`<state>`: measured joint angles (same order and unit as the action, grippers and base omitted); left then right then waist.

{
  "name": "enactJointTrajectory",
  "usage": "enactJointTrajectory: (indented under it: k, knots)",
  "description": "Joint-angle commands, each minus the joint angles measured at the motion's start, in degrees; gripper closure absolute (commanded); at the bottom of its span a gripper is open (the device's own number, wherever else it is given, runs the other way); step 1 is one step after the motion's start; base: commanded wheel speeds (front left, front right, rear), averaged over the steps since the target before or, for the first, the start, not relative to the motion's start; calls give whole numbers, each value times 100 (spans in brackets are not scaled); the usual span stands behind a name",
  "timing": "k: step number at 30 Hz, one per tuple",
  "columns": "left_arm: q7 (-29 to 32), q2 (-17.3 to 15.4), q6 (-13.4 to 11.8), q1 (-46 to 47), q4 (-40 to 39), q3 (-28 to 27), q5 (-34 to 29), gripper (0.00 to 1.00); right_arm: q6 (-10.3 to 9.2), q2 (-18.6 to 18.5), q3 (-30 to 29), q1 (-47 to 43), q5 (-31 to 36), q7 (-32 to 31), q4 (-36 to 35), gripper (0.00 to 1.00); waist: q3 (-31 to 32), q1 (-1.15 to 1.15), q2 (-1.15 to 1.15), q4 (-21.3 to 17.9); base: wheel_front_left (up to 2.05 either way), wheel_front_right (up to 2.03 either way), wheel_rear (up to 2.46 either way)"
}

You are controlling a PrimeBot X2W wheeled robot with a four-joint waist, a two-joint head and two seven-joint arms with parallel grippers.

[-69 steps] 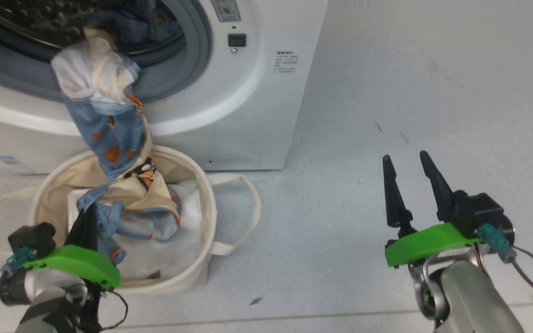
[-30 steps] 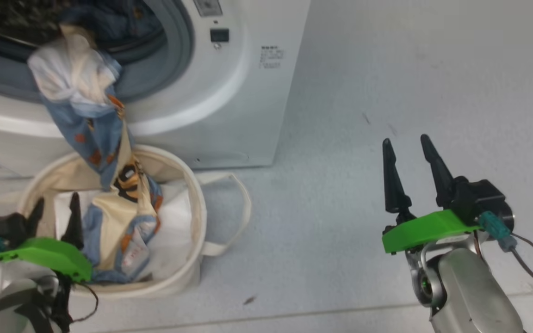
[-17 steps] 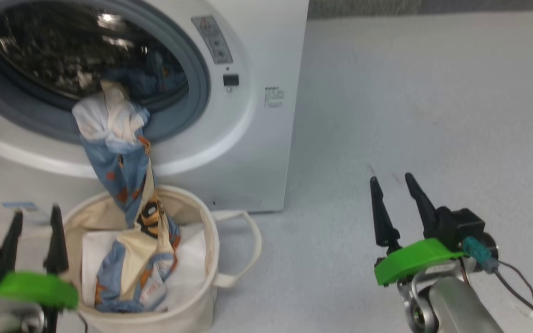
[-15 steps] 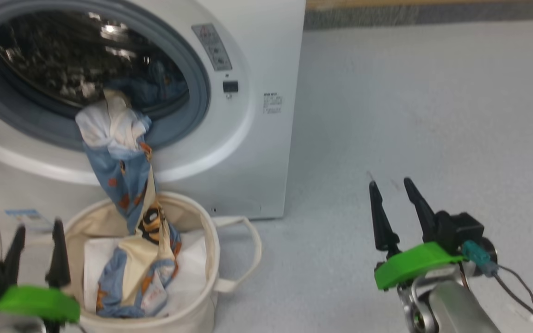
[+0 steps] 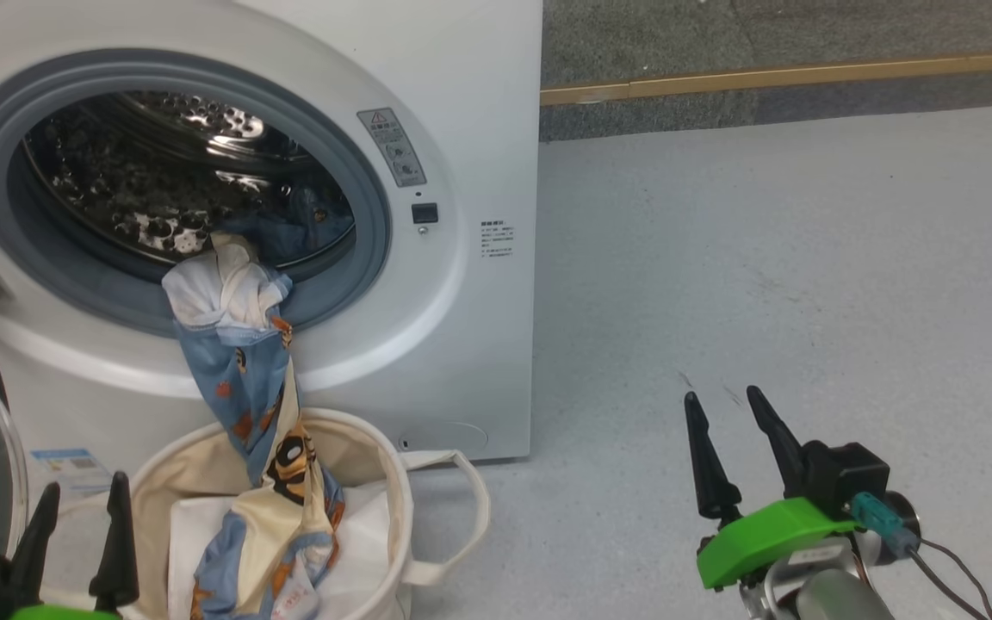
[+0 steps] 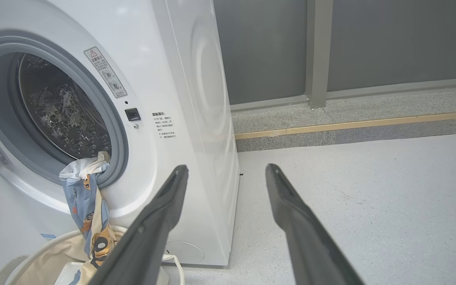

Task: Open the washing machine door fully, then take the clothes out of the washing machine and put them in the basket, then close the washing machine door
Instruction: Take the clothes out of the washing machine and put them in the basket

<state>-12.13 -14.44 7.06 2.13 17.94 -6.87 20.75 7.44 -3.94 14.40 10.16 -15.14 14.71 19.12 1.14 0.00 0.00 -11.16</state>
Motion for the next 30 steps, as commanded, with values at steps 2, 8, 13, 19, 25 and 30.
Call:
enactJointTrajectory:
  k: [2, 8, 13, 19, 25, 30]
  knots:
    - [41, -180, -15, 72, -309, -240, 74, 0, 5, 16, 130, 119, -37, 29, -179, 0, 37, 0, 0, -9, 0, 0, 0]
    - [114, -168, -44, -65, -468, -191, 93, 0, 5, 26, 99, 144, -60, 29, -191, 0, 50, 0, 0, 11, 0, 0, 0]
    - [168, -191, -38, -19, -480, -95, 94, 0, 5, 29, 78, 152, -49, 29, -182, 0, 44, 0, 0, 59, 0, 0, 0]
    - [179, -222, -47, 34, -446, -83, 124, 0, 5, 33, 75, 167, -39, 29, -178, 0, 15, 0, 0, 90, 0, 0, 0]
    - [195, -254, -37, 85, -412, 32, 119, 0, 5, 44, 56, 176, -35, 29, -191, 0, -16, 0, 0, 112, 0, 0, 0]
    - [169, -261, -36, 138, -369, 88, 116, 0, 5, 56, 70, 186, -44, 29, -188, 0, -50, 0, 0, 110, 0, 0, 0]
